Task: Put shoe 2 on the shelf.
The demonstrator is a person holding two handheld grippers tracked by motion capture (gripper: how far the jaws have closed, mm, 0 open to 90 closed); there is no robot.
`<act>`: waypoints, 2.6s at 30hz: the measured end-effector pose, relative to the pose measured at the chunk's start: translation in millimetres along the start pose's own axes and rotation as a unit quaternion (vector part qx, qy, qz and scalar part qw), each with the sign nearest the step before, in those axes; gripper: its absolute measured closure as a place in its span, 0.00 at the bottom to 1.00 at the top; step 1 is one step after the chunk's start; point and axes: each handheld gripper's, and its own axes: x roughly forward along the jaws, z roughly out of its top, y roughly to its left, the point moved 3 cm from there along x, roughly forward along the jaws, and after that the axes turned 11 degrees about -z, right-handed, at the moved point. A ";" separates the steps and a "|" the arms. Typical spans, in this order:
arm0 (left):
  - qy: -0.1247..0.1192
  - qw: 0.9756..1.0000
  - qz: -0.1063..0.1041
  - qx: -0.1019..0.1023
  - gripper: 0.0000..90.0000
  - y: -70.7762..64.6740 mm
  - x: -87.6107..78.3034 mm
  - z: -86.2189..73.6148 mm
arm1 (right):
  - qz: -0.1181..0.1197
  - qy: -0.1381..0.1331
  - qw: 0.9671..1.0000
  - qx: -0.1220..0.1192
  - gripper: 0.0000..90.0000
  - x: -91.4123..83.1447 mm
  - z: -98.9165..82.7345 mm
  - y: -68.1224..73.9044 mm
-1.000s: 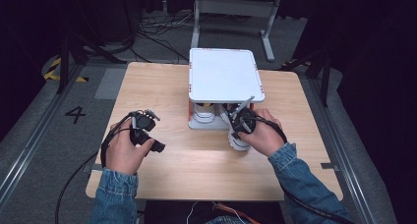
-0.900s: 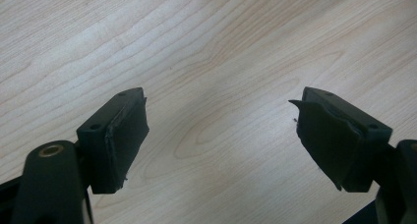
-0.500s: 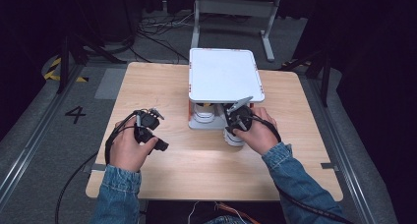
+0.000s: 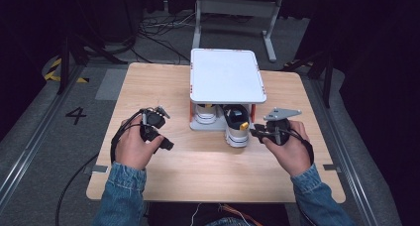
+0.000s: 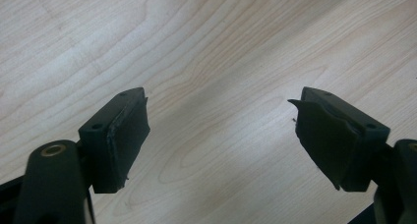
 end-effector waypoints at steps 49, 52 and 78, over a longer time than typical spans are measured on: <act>0.001 0.998 0.020 -0.068 0.24 8.3 -12.3 -62.5 | 0.002 -0.108 0.994 0.001 0.64 130.6 -6.4 2.3; 0.000 0.998 0.012 -0.061 0.24 6.9 -10.3 -57.6 | 0.006 -0.102 0.995 -0.004 0.63 126.8 -9.2 0.2; -0.023 0.999 0.021 0.031 0.19 13.8 0.2 -12.1 | 0.004 -0.097 0.994 0.050 0.38 -26.9 -29.6 -97.4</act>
